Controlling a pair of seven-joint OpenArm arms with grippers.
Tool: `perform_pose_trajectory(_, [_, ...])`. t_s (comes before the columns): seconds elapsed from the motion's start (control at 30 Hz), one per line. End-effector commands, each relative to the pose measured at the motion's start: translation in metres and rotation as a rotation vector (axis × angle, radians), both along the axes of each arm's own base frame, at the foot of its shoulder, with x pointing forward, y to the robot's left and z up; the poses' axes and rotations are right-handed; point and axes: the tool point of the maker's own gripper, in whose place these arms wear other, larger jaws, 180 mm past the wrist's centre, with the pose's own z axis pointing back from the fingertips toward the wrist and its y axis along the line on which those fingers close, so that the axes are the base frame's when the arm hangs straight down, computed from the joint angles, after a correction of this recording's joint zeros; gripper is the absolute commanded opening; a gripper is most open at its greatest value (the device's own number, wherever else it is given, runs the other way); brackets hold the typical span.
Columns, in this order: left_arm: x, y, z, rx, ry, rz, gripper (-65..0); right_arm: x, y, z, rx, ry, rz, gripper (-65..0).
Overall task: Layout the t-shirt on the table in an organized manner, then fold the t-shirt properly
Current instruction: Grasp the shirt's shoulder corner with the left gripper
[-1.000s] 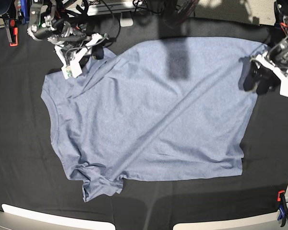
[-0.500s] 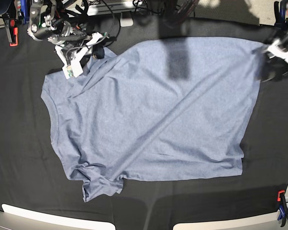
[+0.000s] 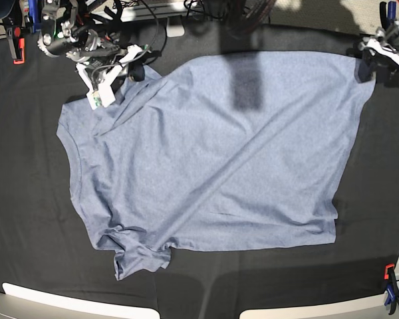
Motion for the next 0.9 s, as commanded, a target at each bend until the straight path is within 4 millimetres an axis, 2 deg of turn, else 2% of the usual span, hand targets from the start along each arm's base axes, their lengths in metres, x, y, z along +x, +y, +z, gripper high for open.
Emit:
perform_pose_trajectory(0.0, [0.005,0.009,0.009,0.022,-0.033,0.035,-36.0,0.003,0.002,0.008,0.007,-0.031,0.030,-65.0])
perform_pose_trajectory(0.13, [0.003,0.031,0.003,0.111,-0.011,0.129,-36.0,0.002,0.005,0.009,0.010,-0.041,0.066,-65.0])
perform_pose_trajectory(0.27, [0.001,0.040,0.001,0.152,0.005,0.159,-36.0,0.002,0.005,0.009,0.010,-0.041,0.066,-65.0])
perform_pose_trajectory(0.43, [0.001,0.037,0.001,0.119,0.002,0.168,-36.0,0.002,0.005,0.009,0.010,-0.041,0.066,-65.0])
perform_pose_trajectory(0.53, [0.002,0.026,-0.004,0.048,0.007,0.148,-36.0,0.001,0.005,0.008,0.008,-0.035,0.068,-65.0])
perform_pose_trajectory(0.73, [0.003,0.019,-0.038,-0.055,0.056,0.157,-36.1,-0.002,0.005,0.006,0.001,-0.015,0.075,-65.0])
perform_pose_trajectory(0.8, [0.005,0.012,-0.039,-0.099,0.035,0.136,-40.2,-0.003,0.005,0.005,0.000,-0.014,0.076,-65.0])
perform_pose_trajectory(0.87, [0.009,0.005,-0.032,-0.146,0.001,0.121,-50.3,-0.003,0.005,0.005,0.000,-0.013,0.076,-65.0])
